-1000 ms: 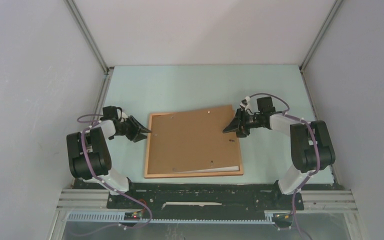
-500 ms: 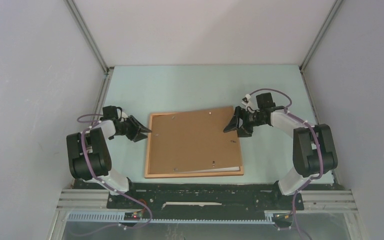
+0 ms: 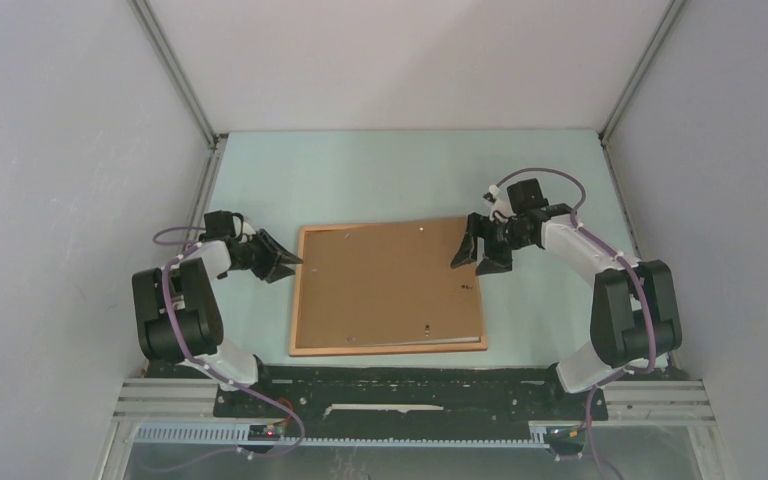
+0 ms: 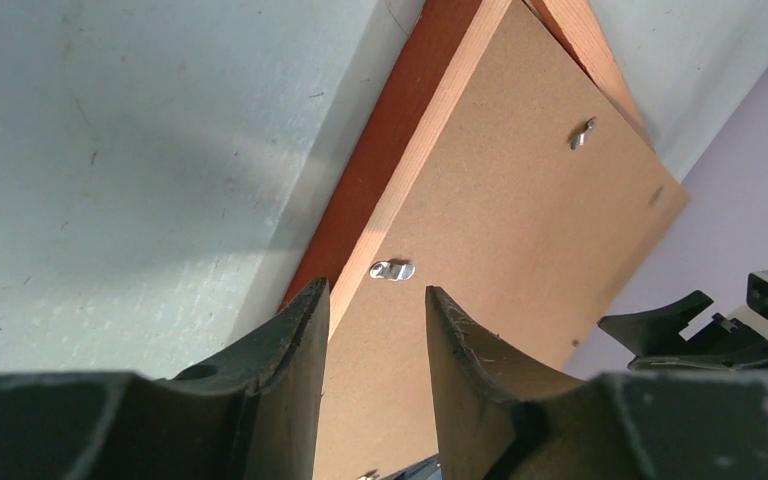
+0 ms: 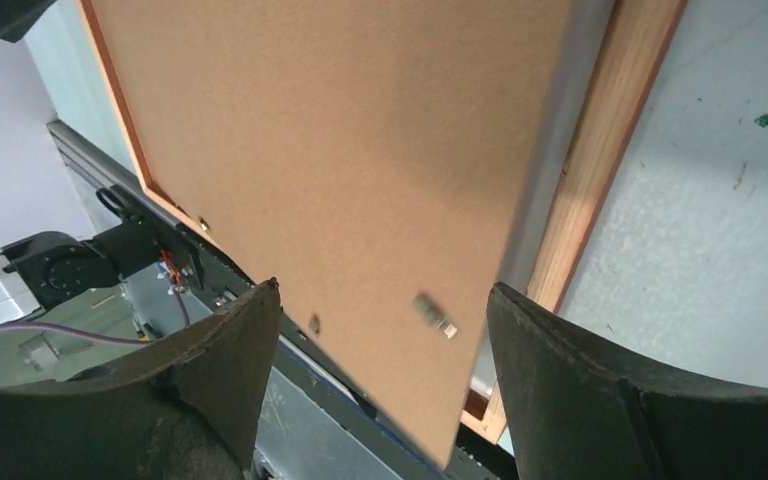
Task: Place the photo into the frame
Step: Place the photo frame item in the photo frame.
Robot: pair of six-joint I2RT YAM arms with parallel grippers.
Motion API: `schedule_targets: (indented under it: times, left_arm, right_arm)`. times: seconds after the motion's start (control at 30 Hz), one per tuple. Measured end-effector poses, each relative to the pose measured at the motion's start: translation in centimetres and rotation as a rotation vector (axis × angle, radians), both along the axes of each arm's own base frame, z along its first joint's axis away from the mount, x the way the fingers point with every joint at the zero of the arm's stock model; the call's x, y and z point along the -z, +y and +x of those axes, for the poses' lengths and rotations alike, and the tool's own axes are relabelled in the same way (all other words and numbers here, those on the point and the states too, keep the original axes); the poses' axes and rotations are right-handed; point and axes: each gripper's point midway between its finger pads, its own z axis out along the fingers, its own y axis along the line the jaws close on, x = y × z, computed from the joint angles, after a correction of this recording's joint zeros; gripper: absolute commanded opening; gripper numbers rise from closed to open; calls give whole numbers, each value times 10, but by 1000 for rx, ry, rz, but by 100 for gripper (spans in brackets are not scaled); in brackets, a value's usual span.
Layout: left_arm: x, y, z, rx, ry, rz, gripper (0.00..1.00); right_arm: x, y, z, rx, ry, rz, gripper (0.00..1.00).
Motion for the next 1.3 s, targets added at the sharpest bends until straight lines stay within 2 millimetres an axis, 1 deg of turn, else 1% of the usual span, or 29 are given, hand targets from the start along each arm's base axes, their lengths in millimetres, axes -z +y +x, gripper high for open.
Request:
schedule_targets:
  times: [0.27, 0.53, 0.7, 0.87, 0.93, 1.13, 1.2, 1.3]
  left_arm:
    - [0, 0, 0, 0, 0, 0, 42]
    - [0, 0, 0, 0, 0, -1, 43]
    - [-2, 0, 0, 1, -8, 0, 44]
    - [-6, -4, 0, 11, -18, -17, 44]
    - [-7, -4, 0, 13, -19, -20, 44]
    - [-7, -5, 0, 14, -19, -23, 44]
    - [-7, -5, 0, 14, -19, -23, 44]
    - [-7, -5, 0, 15, -19, -24, 44]
  right_arm:
    - [9, -12, -4, 6, 9, -91, 82]
    - [15, -10, -6, -10, -7, -145, 81]
    - [25, -10, -8, -23, -48, -273, 81]
    - [37, -11, -15, -50, -82, -395, 80]
    - [42, -12, -19, -58, -86, -433, 79]
    - [64, -14, -30, -91, -55, -515, 68]
    - [71, -13, -31, -102, -49, -535, 64]
    - [77, -16, -32, -105, -48, -574, 61]
